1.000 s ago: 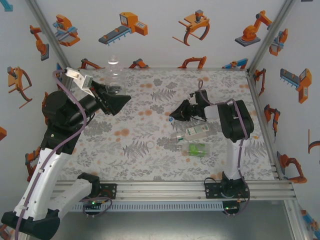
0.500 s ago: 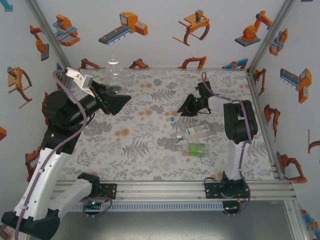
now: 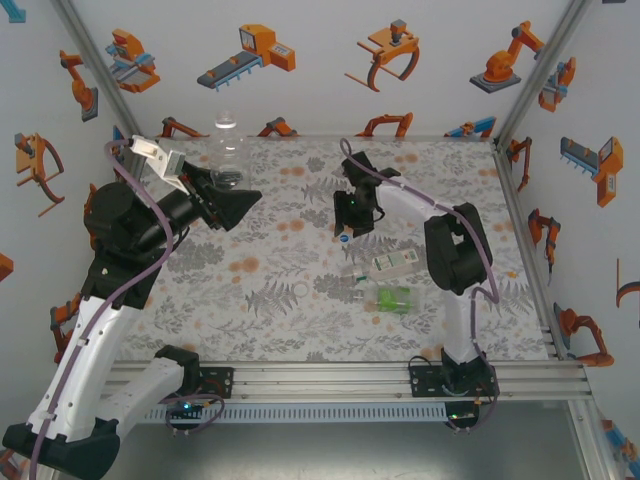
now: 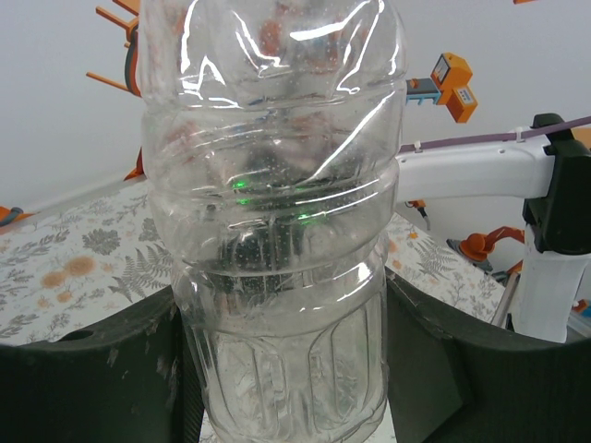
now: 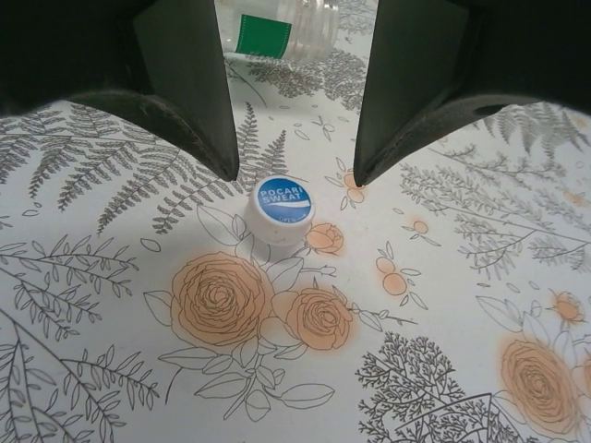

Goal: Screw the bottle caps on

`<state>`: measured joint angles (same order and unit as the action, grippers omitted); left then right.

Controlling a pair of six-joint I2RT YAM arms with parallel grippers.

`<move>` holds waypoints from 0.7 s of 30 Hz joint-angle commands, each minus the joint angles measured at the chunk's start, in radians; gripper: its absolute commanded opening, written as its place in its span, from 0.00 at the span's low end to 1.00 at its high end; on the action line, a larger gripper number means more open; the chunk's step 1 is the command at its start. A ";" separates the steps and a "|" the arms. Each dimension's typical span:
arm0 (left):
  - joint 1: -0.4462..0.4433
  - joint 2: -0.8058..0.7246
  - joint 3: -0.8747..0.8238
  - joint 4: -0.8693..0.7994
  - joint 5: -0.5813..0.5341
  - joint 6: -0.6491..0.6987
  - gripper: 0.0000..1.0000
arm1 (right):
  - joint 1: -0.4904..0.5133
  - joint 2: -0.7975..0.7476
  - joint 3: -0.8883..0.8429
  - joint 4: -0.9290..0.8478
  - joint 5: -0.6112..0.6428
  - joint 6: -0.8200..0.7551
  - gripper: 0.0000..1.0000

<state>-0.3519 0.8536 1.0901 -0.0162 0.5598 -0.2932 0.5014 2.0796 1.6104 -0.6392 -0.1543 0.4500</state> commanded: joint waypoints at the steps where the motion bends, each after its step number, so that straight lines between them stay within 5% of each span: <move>1: 0.003 -0.019 -0.010 0.023 -0.004 -0.002 0.00 | 0.013 0.034 0.028 -0.075 0.081 -0.044 0.51; 21: 0.003 -0.017 -0.021 0.038 -0.006 -0.012 0.00 | 0.072 0.112 0.031 -0.008 0.163 -0.128 0.44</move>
<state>-0.3519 0.8501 1.0714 -0.0151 0.5568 -0.2943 0.5621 2.1475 1.6329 -0.6556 -0.0223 0.3466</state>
